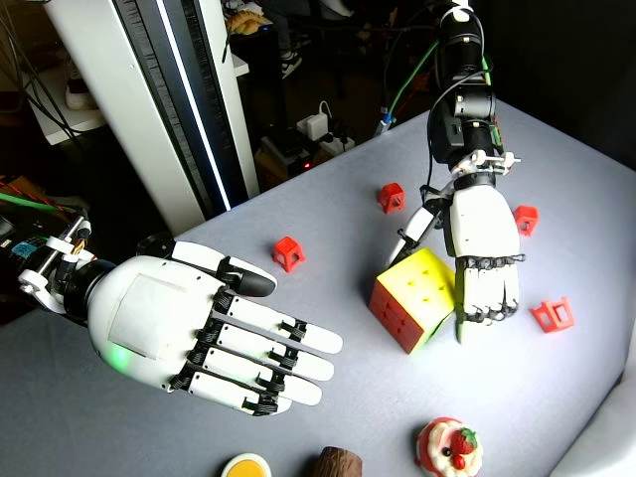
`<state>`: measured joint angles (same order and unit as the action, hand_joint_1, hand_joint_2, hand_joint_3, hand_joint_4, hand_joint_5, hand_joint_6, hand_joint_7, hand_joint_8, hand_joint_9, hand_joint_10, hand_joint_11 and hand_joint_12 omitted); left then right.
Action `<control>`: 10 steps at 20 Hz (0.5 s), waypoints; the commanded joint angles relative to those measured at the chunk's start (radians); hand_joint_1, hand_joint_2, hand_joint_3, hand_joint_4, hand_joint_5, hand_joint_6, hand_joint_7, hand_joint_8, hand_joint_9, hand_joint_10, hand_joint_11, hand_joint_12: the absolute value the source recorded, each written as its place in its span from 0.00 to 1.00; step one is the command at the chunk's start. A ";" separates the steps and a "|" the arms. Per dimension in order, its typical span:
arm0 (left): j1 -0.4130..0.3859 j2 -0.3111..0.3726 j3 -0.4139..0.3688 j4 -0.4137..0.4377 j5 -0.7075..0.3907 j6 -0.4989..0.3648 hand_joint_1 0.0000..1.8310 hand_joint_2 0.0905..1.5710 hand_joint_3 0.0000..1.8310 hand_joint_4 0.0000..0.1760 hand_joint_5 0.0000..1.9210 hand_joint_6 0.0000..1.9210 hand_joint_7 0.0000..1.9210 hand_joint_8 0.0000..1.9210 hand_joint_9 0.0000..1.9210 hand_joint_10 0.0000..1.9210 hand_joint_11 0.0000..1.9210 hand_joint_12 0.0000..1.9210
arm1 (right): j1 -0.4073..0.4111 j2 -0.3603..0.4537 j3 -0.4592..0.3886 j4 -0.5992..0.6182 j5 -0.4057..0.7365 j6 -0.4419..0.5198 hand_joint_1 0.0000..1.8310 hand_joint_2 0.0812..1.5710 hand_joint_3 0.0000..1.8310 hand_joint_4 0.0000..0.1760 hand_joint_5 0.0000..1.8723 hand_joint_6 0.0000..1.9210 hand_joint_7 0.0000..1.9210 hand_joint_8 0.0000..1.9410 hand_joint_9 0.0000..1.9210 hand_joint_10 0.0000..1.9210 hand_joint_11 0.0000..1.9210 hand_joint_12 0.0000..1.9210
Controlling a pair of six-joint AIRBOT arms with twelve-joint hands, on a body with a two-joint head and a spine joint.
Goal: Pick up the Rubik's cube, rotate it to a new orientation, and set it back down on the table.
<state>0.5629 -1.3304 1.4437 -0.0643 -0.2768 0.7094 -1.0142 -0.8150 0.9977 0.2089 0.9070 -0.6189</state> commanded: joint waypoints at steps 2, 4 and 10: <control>-0.013 0.012 -0.012 0.013 -0.096 0.001 0.61 0.53 0.48 0.00 0.37 0.84 0.40 0.96 0.45 1.00 0.50 1.00 | 0.005 0.000 0.005 0.007 0.124 0.006 0.27 0.82 0.00 0.00 0.00 0.00 0.00 0.00 0.00 0.00 0.00 0.59; -0.022 0.028 -0.025 0.025 -0.123 0.002 0.59 0.69 0.24 0.00 0.36 0.80 0.31 0.91 0.27 1.00 0.35 1.00 | 0.005 0.000 0.005 0.007 0.125 0.006 0.26 0.82 0.00 0.00 0.00 0.00 0.00 0.00 0.00 0.00 0.00 0.60; -0.032 0.068 -0.061 0.035 -0.198 0.016 0.44 0.67 0.35 0.40 0.31 0.94 0.43 1.00 0.46 1.00 0.50 1.00 | 0.001 0.001 0.005 -0.001 0.158 0.006 0.27 0.85 0.00 0.00 0.00 0.00 0.00 0.00 0.00 0.00 0.00 0.50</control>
<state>0.5514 -1.2625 1.3808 -0.0181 -0.3202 0.7380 -1.0206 -0.8150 0.9977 0.2054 0.9348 -0.6189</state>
